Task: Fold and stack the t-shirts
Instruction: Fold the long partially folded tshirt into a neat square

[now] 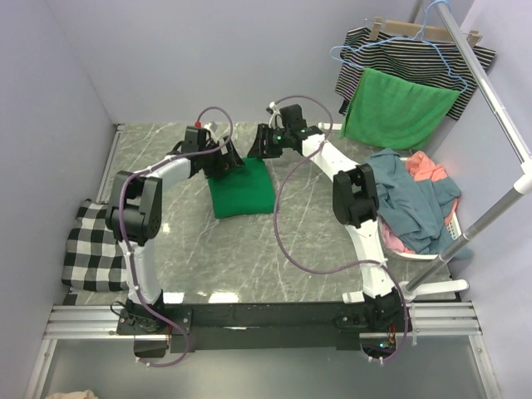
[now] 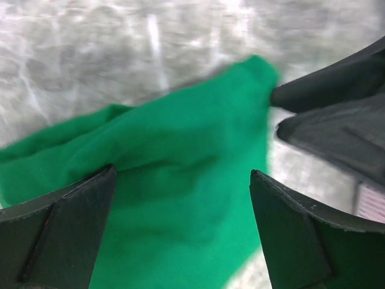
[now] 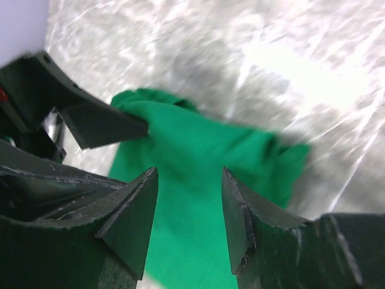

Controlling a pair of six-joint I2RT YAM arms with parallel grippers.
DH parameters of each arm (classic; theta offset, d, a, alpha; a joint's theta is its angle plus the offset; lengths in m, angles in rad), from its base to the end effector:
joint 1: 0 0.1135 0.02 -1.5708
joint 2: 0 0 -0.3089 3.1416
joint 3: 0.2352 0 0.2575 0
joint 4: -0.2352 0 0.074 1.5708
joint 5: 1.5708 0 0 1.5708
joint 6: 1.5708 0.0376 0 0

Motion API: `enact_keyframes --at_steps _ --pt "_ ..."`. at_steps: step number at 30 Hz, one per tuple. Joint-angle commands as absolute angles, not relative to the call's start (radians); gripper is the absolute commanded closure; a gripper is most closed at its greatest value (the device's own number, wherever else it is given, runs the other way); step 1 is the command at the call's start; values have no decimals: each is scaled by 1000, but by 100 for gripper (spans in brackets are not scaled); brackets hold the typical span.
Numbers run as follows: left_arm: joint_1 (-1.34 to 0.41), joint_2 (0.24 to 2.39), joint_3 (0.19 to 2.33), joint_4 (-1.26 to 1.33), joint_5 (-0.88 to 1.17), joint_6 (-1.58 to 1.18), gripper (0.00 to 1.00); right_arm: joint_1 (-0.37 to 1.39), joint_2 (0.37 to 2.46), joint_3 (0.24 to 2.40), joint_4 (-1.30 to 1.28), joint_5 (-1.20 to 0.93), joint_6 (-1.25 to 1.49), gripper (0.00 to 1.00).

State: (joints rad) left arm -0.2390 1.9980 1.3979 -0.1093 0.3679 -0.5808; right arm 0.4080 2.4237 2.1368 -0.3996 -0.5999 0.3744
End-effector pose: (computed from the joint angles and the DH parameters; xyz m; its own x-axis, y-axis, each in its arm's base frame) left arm 0.4547 -0.1247 0.2317 -0.7958 -0.3331 -0.5058 0.0591 0.7885 -0.6122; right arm 0.5341 0.2540 0.2368 -0.8079 -0.0203 -0.5890 -0.4651 0.6359 0.6159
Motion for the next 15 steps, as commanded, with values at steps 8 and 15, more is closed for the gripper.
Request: enact_keyframes --at_steps 8,15 --pt "-213 2155 1488 28 275 -512 1 348 2494 2189 -370 -572 417 46" --pt "-207 2140 1523 11 255 -496 0 345 2379 2057 -347 -538 393 46"
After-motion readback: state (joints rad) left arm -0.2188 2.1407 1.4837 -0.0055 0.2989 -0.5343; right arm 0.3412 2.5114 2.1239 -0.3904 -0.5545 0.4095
